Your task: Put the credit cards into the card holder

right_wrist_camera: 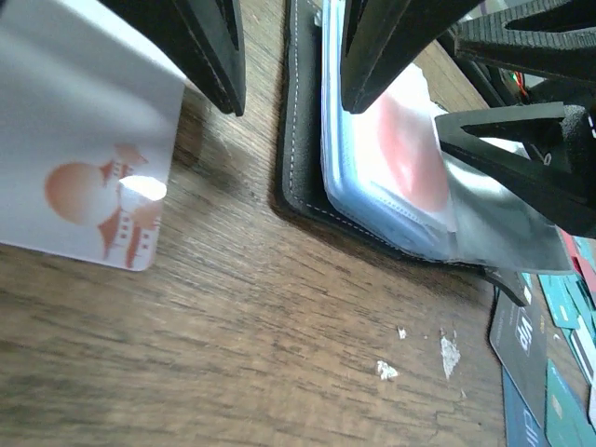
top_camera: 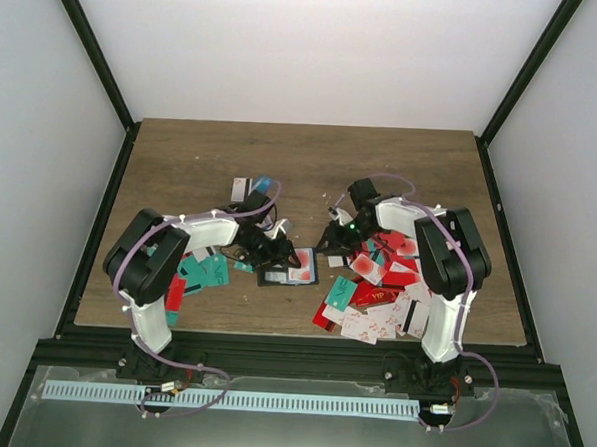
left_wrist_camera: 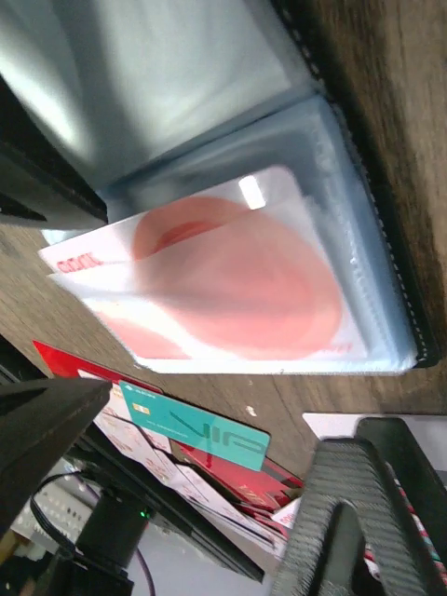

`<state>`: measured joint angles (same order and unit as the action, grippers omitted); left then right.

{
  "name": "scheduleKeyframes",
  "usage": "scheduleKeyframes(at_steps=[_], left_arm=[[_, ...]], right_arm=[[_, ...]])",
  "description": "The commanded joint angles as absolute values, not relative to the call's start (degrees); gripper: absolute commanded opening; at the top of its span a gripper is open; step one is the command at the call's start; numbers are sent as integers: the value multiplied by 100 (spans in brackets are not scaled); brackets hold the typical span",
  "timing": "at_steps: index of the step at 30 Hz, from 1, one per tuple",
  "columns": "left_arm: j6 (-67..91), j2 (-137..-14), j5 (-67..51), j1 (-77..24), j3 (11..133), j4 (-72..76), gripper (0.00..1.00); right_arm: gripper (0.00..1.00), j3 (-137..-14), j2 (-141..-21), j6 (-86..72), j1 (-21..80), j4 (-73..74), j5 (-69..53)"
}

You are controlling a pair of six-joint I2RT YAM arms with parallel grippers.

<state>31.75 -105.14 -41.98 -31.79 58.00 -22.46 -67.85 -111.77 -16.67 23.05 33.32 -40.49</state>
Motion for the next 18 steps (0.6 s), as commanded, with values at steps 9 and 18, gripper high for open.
scheduleKeyframes(at_steps=[9, 18], left_arm=[[3045, -9929, -3354, -3218, 6210, -3451, 48], [3069, -10162, -3094, -3249, 6338, -3305, 4]], right_arm=[[32, -6371, -10475, -1801, 2198, 2997, -4727], [33, -5617, -10124, -2533, 2206, 2032, -5478]])
